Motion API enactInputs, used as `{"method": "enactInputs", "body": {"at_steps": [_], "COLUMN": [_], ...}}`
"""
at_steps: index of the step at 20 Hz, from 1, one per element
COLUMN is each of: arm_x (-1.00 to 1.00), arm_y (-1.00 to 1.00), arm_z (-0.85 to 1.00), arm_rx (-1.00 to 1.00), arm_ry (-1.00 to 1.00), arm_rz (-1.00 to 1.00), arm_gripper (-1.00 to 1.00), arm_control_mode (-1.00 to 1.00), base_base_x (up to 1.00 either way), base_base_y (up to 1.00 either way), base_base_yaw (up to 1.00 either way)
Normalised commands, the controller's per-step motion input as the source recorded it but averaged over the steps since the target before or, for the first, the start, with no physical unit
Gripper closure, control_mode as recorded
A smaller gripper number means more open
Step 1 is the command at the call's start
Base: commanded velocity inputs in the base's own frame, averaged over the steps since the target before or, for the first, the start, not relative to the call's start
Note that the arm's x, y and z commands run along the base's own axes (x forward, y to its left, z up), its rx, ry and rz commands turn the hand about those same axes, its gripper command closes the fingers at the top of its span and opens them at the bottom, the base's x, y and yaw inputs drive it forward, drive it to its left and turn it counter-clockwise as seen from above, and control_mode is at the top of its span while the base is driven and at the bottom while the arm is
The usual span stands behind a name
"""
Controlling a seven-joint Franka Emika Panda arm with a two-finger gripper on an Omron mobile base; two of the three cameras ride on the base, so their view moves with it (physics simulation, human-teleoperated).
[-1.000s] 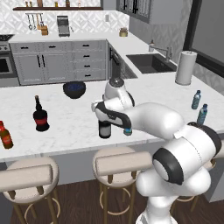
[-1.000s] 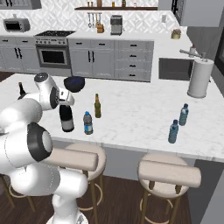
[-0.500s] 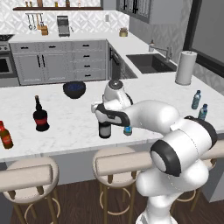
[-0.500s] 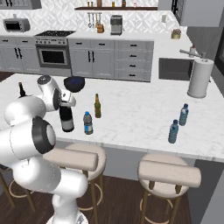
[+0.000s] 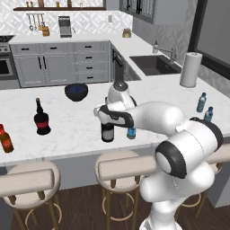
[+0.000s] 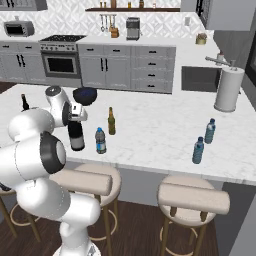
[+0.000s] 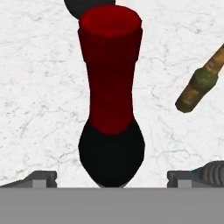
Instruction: Move the plastic bottles in the middle to the plastics group, and the glass bottles in the middle to the glass group.
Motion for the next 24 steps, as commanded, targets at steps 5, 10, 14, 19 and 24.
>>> {"method": "enactInputs", "body": {"at_steps": [5,10,14,19,24], "arm_x": [0.25,0.19,0.09,0.06,0.05], "arm_y": [0.0,0.0,0.01,0.07,0.09], "arm_z": [0.0,0.0,0.0,0.0,-0.08], "arm_rx": [0.0,0.0,0.0,0.0,0.0], "arm_ry": [0.0,0.0,0.0,0.0,0.0], "arm_rz": [0.02,0.0,0.0,0.0,0.0], "arm_gripper": [-1.0,-1.0,-1.0,-1.0,-1.0], "arm_control_mode": [-1.0,-1.0,-1.0,-1.0,-1.0], "base_base_x": [0.0,0.0,0.0,0.0,0.0], "base_base_y": [0.0,0.0,0.0,0.0,0.0], "base_base_yaw": [0.0,0.0,0.0,0.0,0.0]}}
